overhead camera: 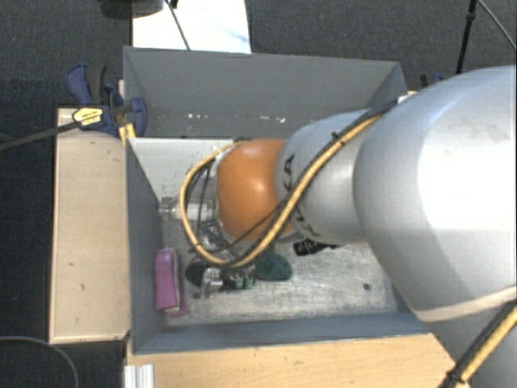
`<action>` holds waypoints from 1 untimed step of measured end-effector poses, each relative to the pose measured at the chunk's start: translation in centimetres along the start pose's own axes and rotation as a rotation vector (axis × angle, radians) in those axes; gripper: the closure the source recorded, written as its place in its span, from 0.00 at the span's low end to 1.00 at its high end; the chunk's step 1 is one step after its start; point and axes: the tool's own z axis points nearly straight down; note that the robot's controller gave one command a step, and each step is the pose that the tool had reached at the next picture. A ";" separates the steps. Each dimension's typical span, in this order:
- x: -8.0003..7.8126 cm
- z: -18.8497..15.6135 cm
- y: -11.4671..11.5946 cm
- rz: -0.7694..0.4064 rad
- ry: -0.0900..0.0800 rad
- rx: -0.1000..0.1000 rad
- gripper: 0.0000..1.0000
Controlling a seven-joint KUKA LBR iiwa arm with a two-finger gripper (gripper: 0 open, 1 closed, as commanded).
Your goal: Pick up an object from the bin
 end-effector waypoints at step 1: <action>0.0 0.1 -0.2 0.002 0.002 0.003 0.00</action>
Offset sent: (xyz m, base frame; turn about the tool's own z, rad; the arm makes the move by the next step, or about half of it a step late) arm 0.0000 0.0000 0.0000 0.0000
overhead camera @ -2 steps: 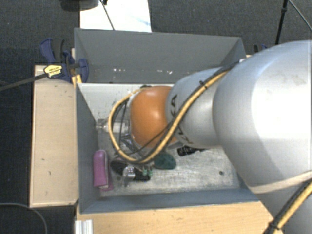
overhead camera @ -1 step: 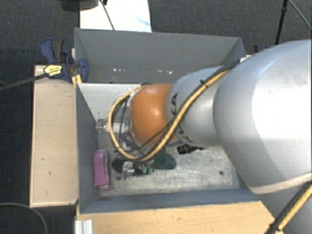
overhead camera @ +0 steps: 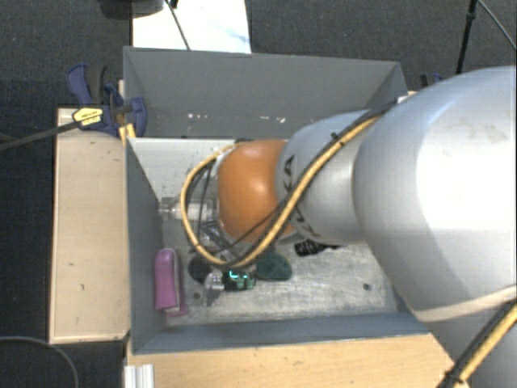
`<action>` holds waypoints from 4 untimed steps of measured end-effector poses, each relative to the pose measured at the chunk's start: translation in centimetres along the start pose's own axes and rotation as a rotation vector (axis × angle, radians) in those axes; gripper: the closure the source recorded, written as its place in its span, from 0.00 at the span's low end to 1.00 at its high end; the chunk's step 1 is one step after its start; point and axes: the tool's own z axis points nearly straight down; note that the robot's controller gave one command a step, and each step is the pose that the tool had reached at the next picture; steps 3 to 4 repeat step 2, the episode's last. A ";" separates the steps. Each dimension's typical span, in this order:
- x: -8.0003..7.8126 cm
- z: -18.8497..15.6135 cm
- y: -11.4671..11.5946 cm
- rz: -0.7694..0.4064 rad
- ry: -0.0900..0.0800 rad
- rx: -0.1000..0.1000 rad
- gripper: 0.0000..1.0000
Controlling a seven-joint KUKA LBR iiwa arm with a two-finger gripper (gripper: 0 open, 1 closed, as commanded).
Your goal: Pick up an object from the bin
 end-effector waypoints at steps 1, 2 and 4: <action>0.0 0.0 0.0 0.003 -0.001 -0.001 1.00; -1.8 -14.7 0.6 -0.086 -0.008 -0.002 1.00; -1.8 -14.7 0.6 -0.086 -0.008 -0.002 1.00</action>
Offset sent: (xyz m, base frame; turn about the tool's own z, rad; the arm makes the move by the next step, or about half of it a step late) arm 0.0000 0.0000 0.0000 0.0000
